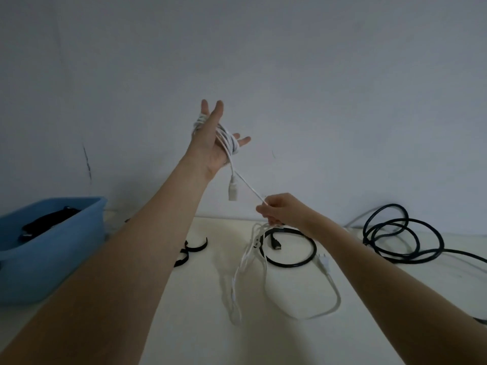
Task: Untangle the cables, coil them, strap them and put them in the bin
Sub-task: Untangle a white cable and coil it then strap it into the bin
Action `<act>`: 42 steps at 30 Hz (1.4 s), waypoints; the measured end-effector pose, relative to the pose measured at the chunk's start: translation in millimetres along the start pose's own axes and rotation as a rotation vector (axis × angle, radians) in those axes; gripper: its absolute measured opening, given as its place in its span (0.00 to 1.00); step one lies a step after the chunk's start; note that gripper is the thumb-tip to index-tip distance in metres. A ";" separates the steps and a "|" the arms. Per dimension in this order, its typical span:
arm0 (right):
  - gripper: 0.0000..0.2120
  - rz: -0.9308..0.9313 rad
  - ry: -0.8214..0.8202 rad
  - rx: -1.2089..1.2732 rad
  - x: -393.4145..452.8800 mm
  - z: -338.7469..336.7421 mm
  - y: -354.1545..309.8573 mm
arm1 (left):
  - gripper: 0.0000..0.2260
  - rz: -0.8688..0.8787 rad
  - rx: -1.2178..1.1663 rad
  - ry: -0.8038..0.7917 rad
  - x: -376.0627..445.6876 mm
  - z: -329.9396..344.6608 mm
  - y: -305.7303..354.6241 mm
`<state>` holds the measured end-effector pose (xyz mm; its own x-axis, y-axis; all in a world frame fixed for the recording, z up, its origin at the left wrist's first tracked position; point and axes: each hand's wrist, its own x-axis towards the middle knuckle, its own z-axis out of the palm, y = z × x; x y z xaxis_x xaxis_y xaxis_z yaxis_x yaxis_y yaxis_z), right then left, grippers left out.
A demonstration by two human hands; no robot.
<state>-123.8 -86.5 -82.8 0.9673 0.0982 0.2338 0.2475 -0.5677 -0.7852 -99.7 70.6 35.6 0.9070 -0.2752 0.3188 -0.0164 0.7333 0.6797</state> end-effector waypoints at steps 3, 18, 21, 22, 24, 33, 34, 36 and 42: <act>0.15 0.055 0.020 -0.246 2.1 -5.6 9.9 | 0.27 0.061 -0.069 -0.001 2.3 9.7 15.1; 0.12 -0.253 0.039 -0.429 -4.5 -6.3 -40.0 | 0.31 -0.223 0.929 -0.247 -5.2 -20.1 -38.0; 0.11 -0.359 0.075 -0.504 -8.1 -24.0 -52.0 | 0.31 -0.507 0.838 -0.311 -14.1 -39.4 -46.8; 0.11 -0.365 0.116 -0.518 -9.8 -32.2 -50.8 | 0.33 -0.564 0.861 -0.350 -16.3 -45.8 -46.8; 0.10 -0.364 0.218 -0.525 -11.4 -48.0 -46.6 | 0.34 -0.672 0.982 -0.438 -23.5 -57.3 -46.3; 0.22 -0.181 0.528 -0.459 3.1 -77.6 -45.7 | 0.13 -0.788 0.917 -0.493 -30.3 -83.1 -54.9; 0.21 -0.095 0.472 -0.493 3.3 -76.2 -39.8 | 0.14 -0.740 0.849 -0.486 -30.3 -81.3 -52.1; 0.18 0.099 0.293 -0.584 2.9 -73.1 -25.3 | 0.16 -0.632 0.694 -0.482 -27.2 -76.4 -45.7; 0.26 0.342 -0.026 -0.914 3.4 -58.4 -16.4 | 0.17 -0.582 0.381 -0.537 -21.4 -44.8 -38.3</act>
<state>-127.8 -124.5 -35.7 0.9825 -0.1781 0.0546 -0.1750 -0.9828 -0.0583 -99.6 76.2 -26.7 0.4960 -0.8666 0.0553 0.1610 0.1544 0.9748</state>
